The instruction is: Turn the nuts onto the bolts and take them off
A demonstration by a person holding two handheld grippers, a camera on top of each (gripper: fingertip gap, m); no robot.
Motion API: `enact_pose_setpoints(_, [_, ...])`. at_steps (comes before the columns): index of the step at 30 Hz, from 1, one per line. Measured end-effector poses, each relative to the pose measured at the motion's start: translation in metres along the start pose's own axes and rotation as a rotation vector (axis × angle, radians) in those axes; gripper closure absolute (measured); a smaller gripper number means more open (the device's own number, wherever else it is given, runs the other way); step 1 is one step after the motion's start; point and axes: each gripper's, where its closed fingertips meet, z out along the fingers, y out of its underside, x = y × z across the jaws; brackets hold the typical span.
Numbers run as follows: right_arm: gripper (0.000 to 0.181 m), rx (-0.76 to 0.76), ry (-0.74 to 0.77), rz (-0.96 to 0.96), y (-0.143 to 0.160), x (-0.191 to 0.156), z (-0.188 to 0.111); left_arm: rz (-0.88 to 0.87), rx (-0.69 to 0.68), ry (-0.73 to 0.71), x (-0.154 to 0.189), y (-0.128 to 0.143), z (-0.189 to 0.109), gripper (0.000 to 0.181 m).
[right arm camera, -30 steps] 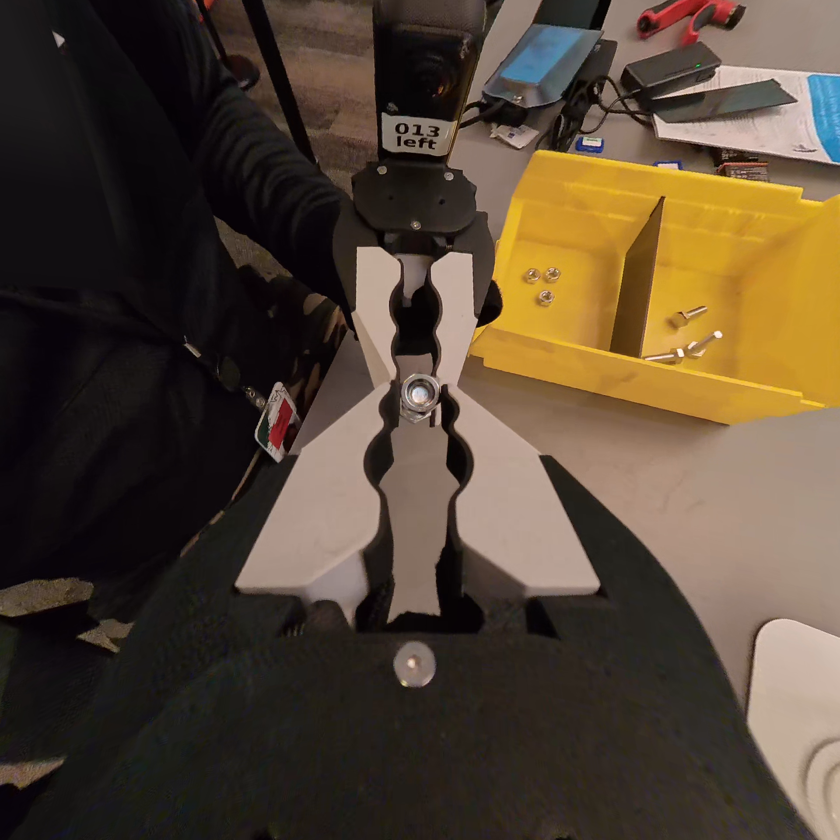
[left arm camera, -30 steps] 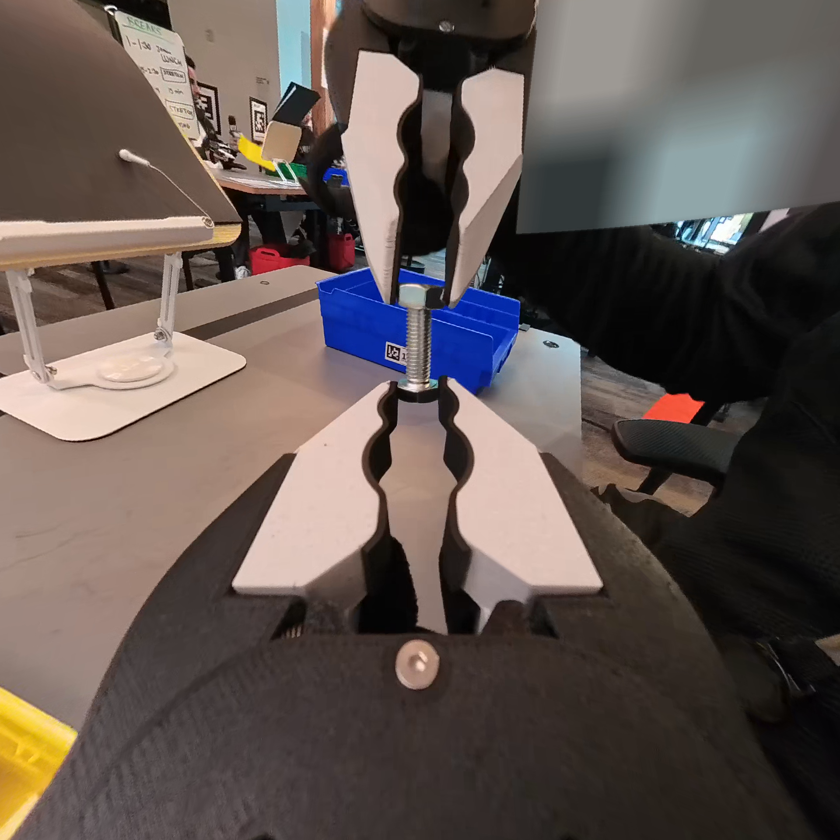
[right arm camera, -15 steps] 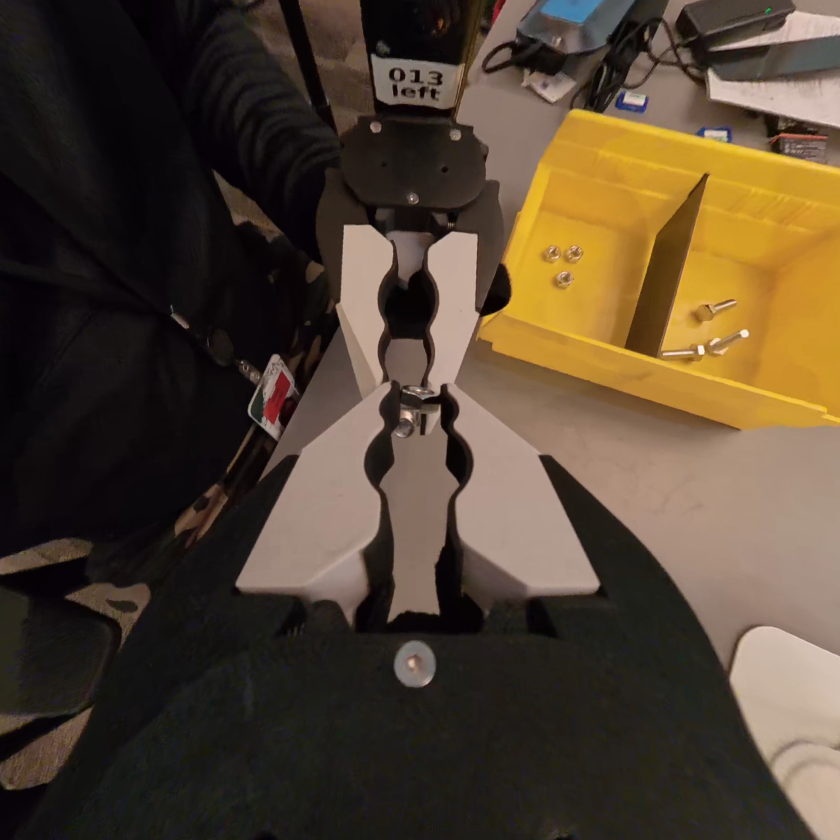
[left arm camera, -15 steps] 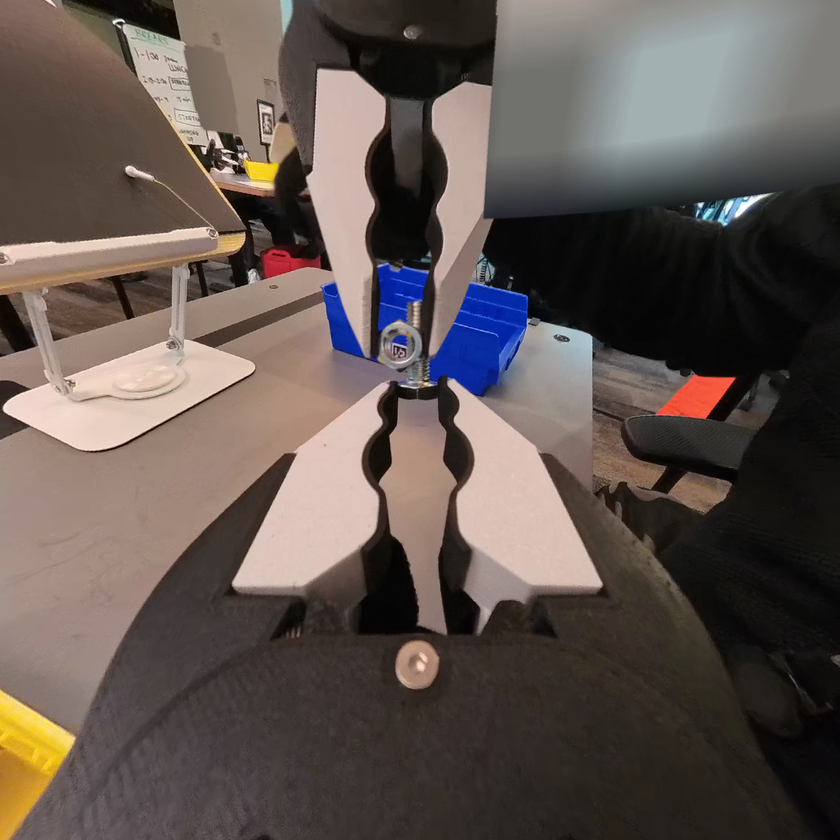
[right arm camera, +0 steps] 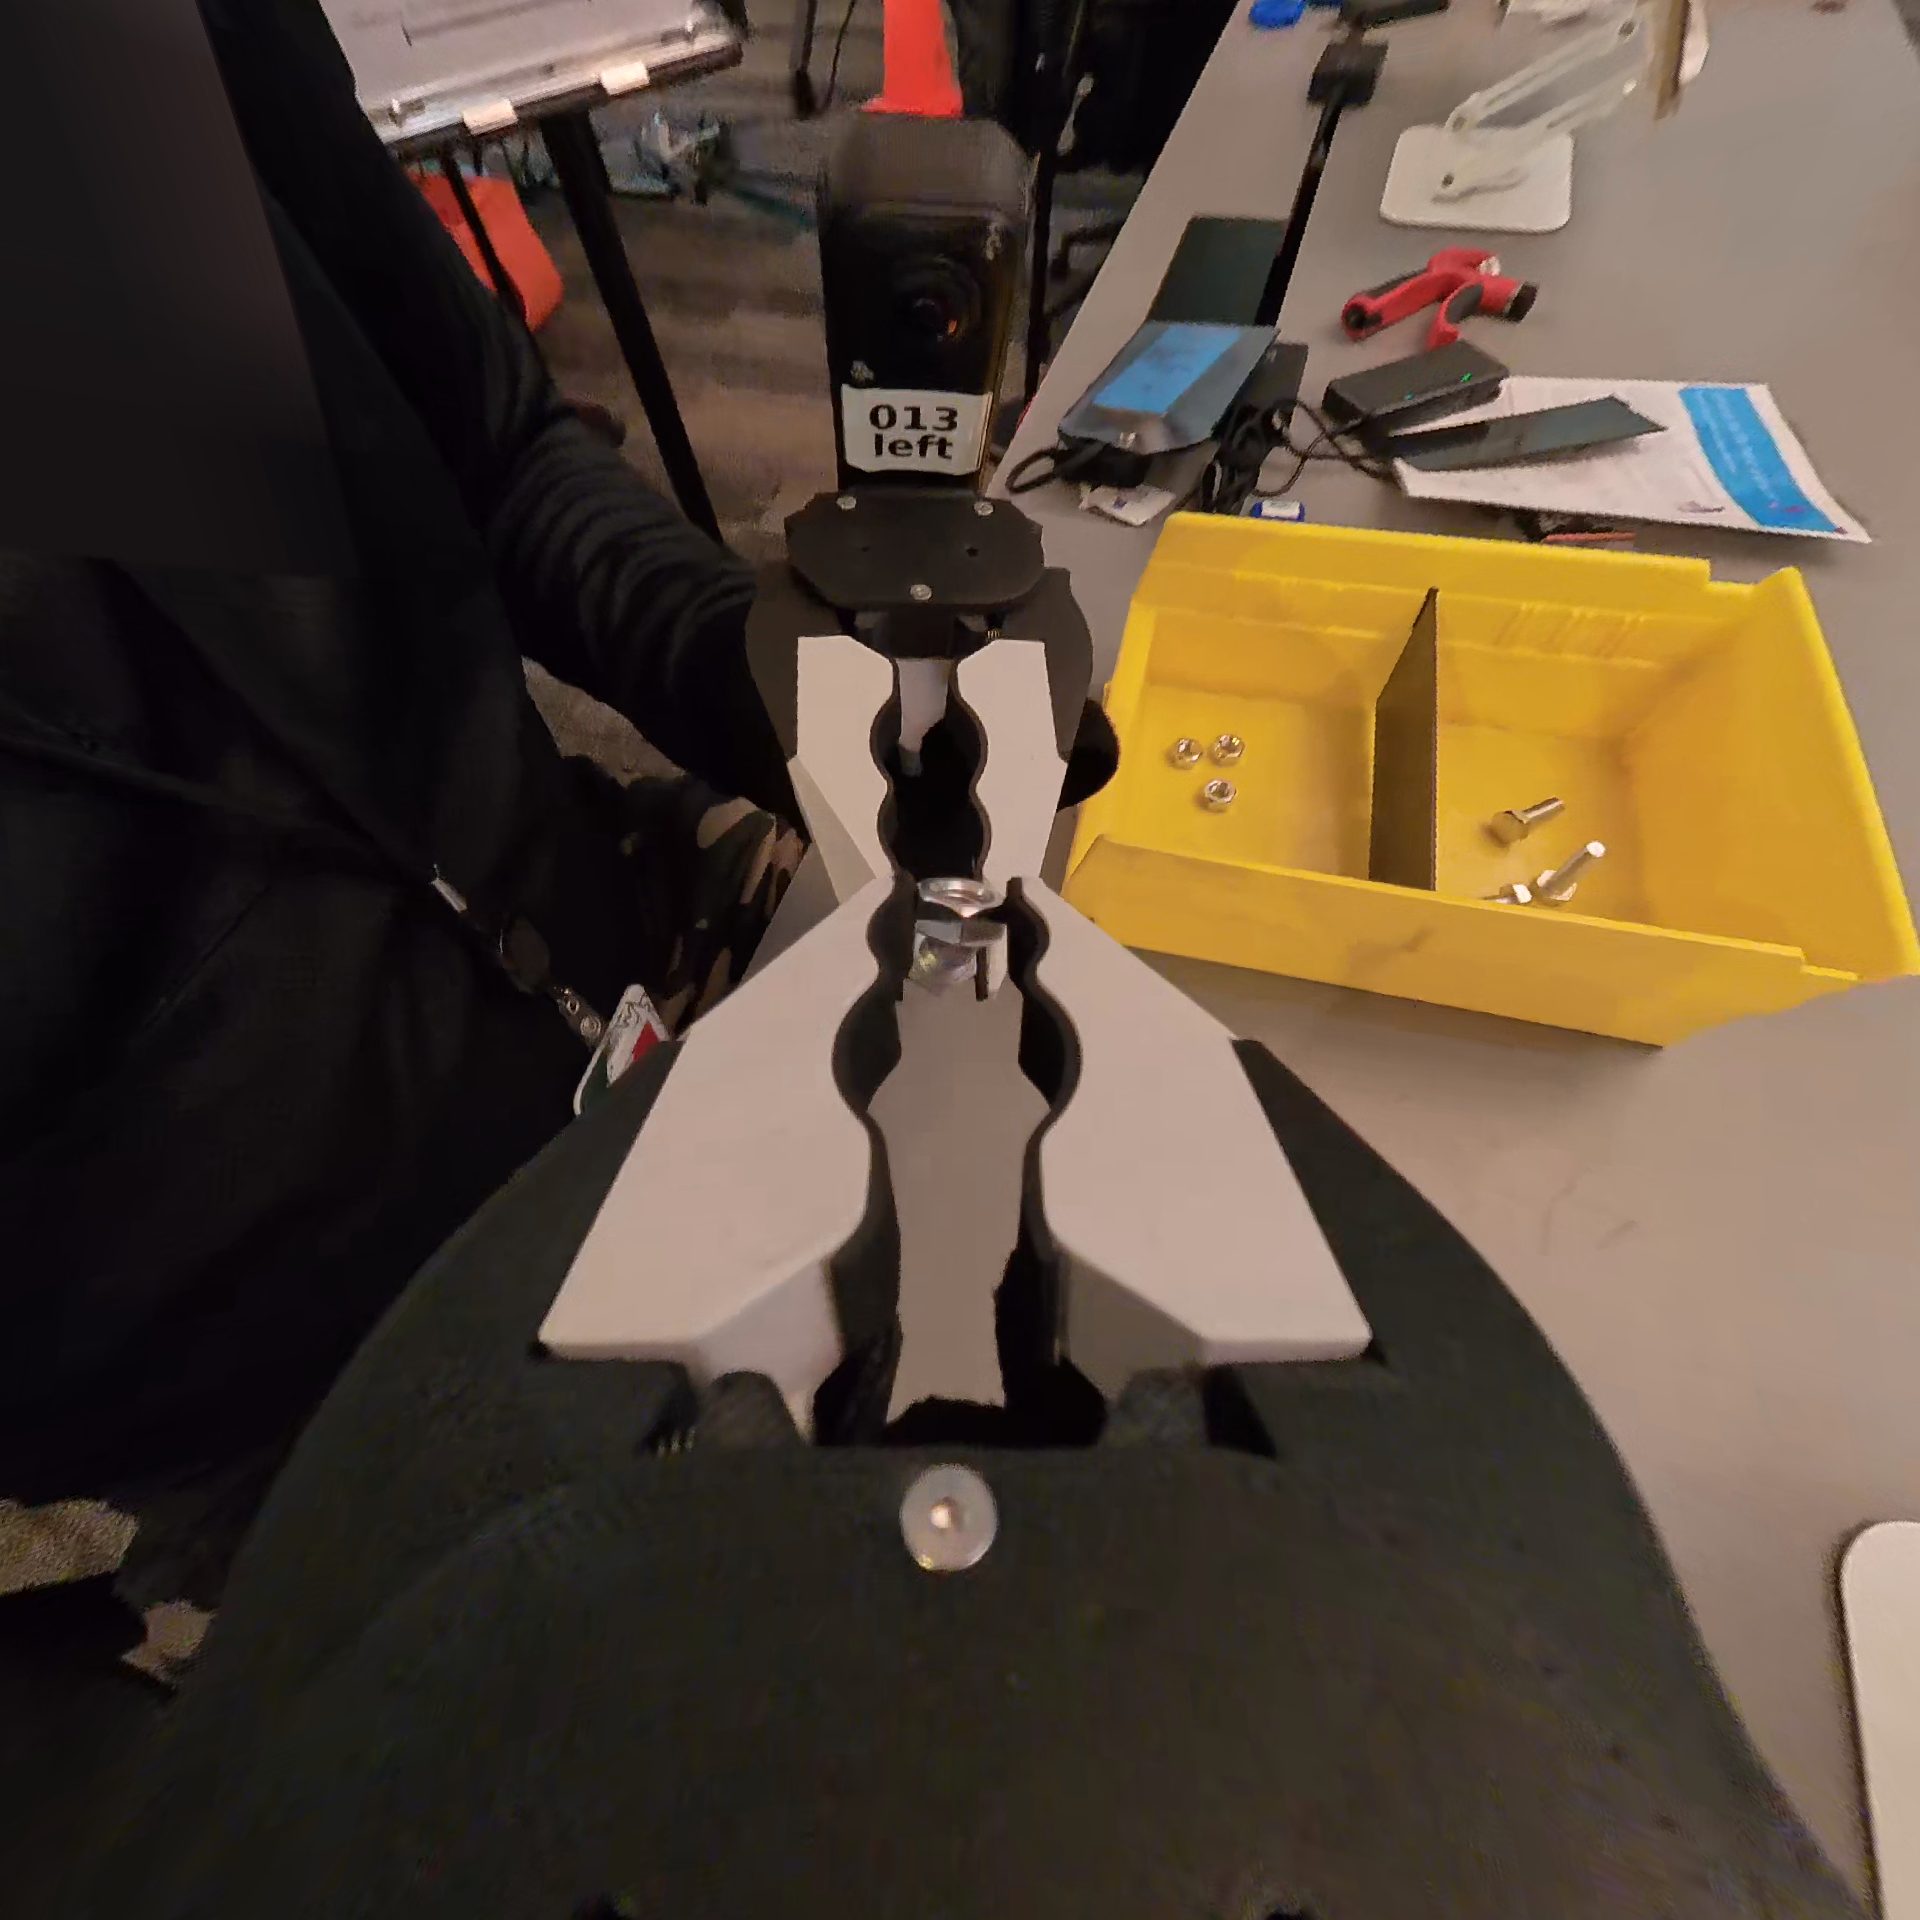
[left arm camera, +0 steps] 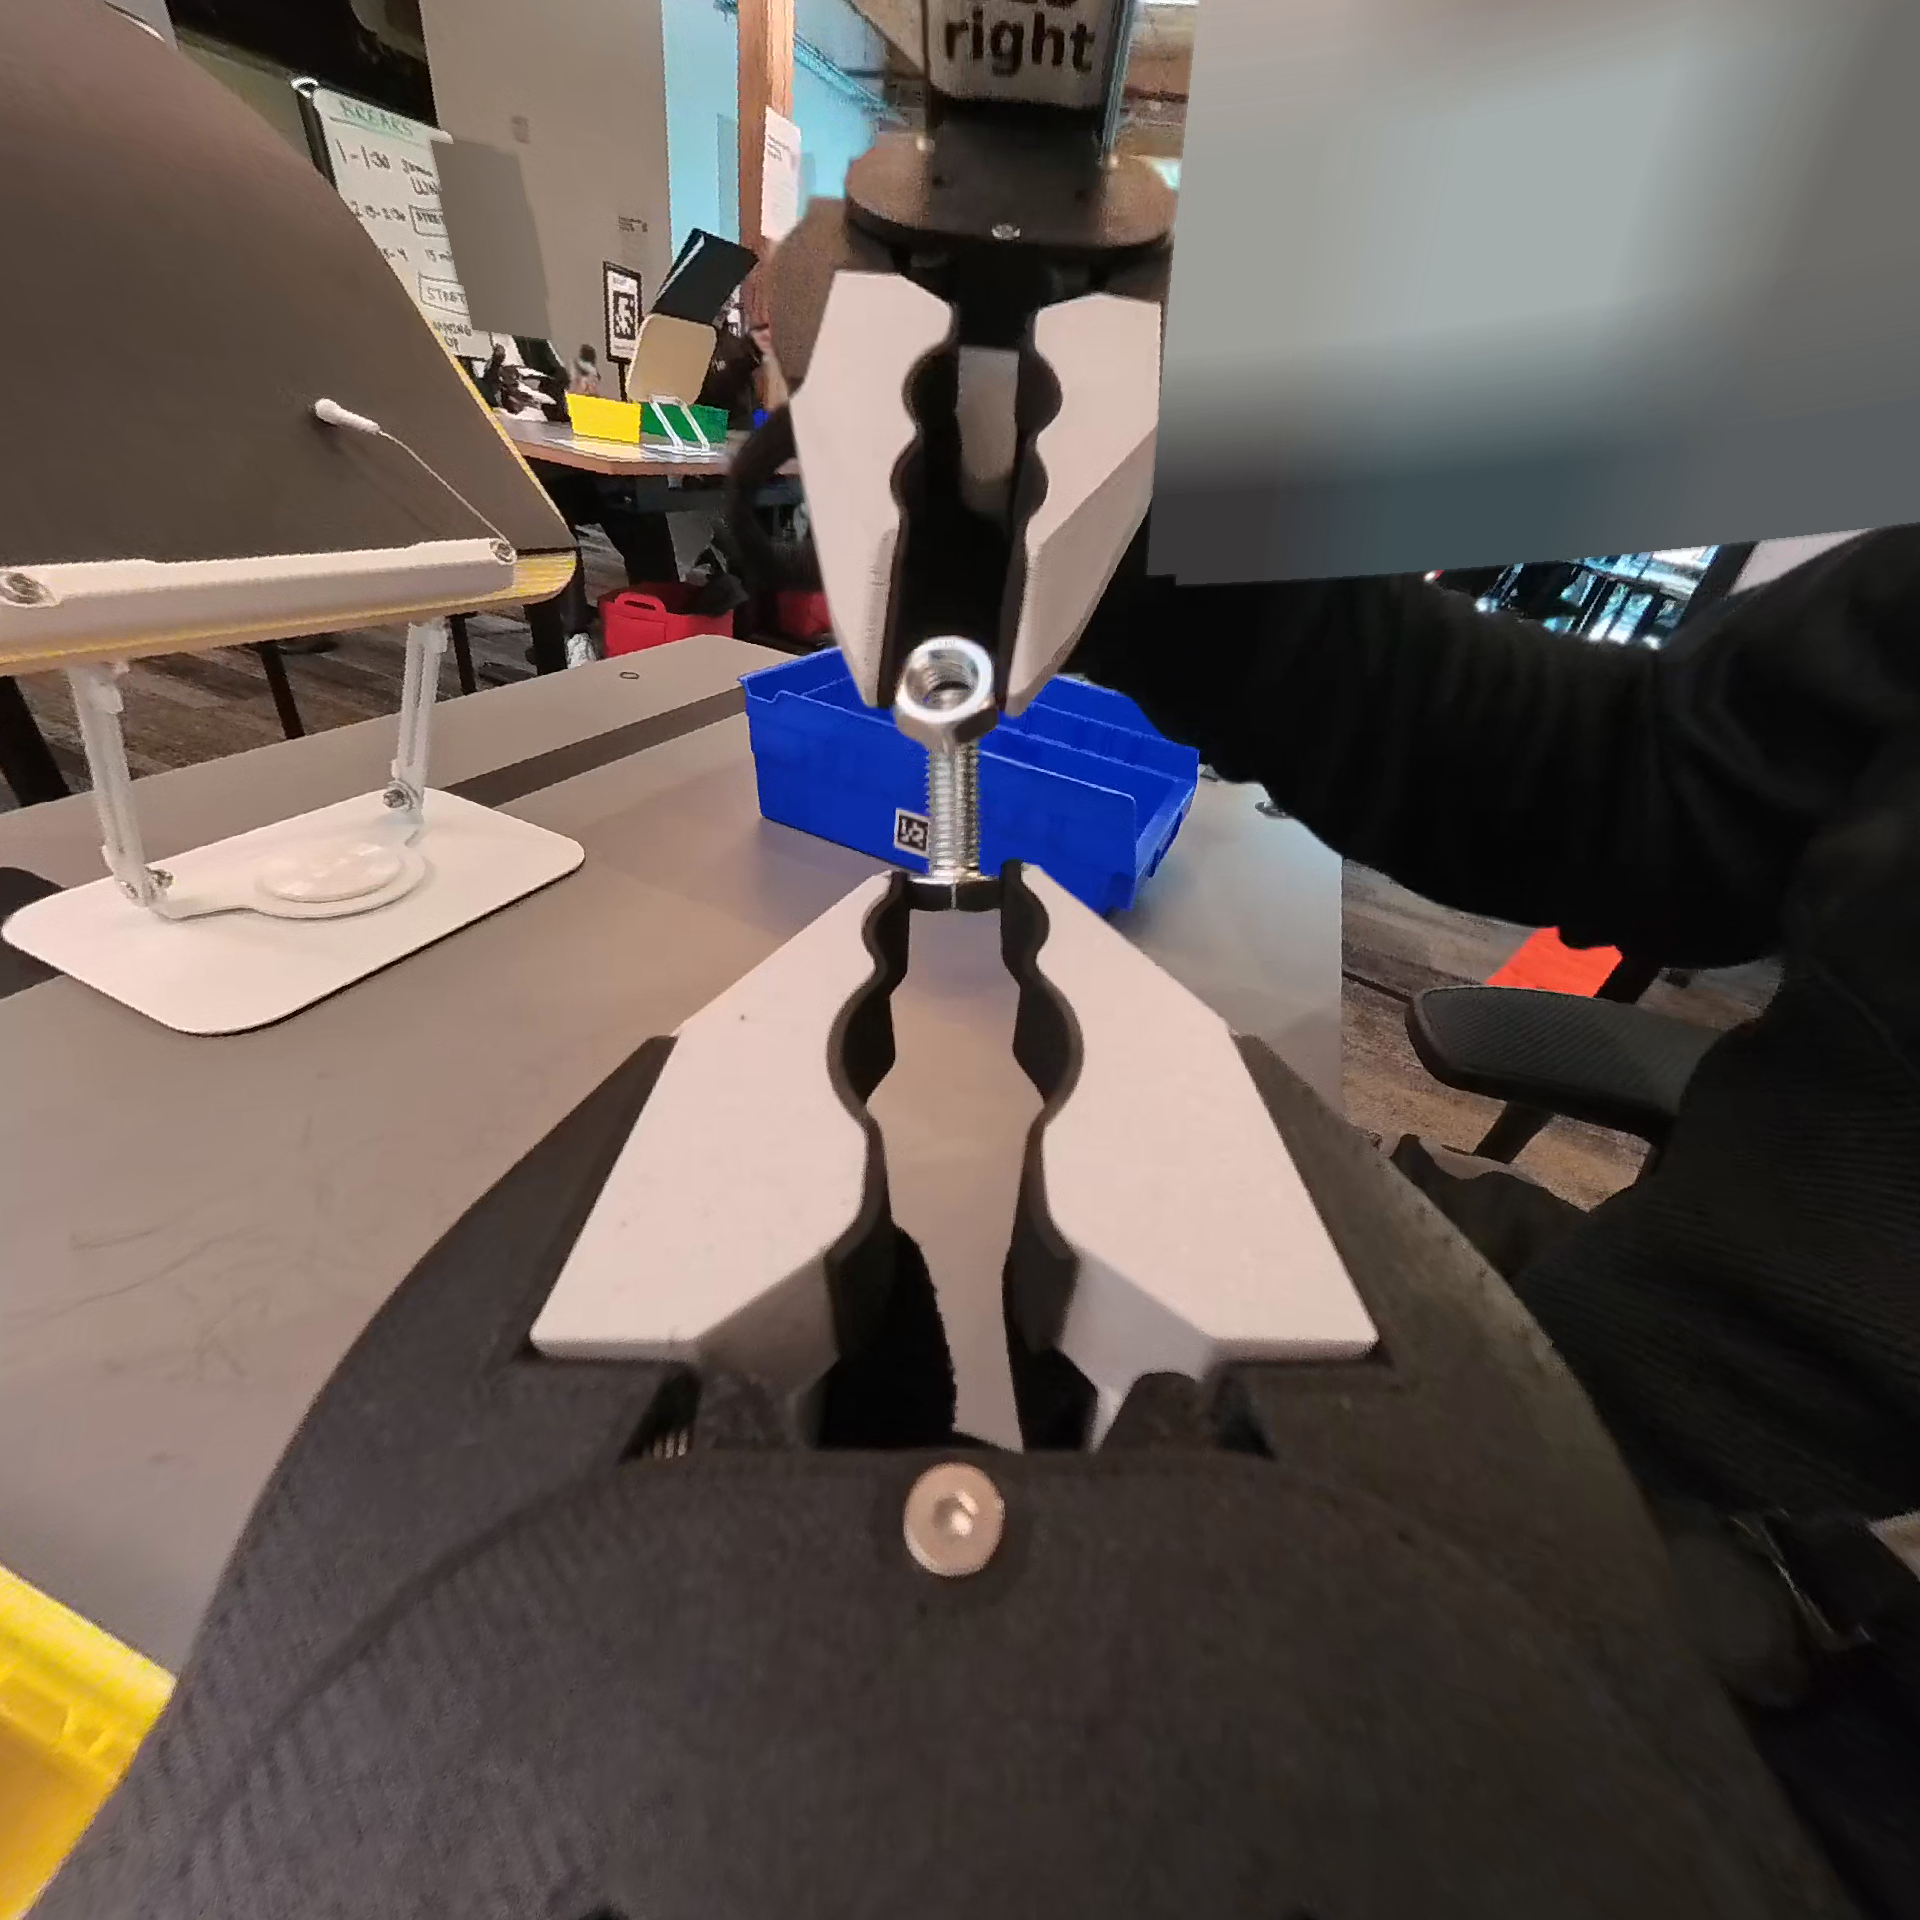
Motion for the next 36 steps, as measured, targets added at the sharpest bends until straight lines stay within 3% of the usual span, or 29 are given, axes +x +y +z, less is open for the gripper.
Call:
enact_pose_setpoints(28, [0.166, 0.458, 0.082, 0.049, -0.034, 0.001, -0.012, -0.141, 0.161, 0.099, 0.009, -0.028, -0.008, 0.166])
enact_pose_setpoints(36, [0.166, 0.529, 0.093, 0.038, -0.037, -0.002, -0.013, -0.174, 0.189, 0.124, 0.011, -0.033, -0.01, 0.166])
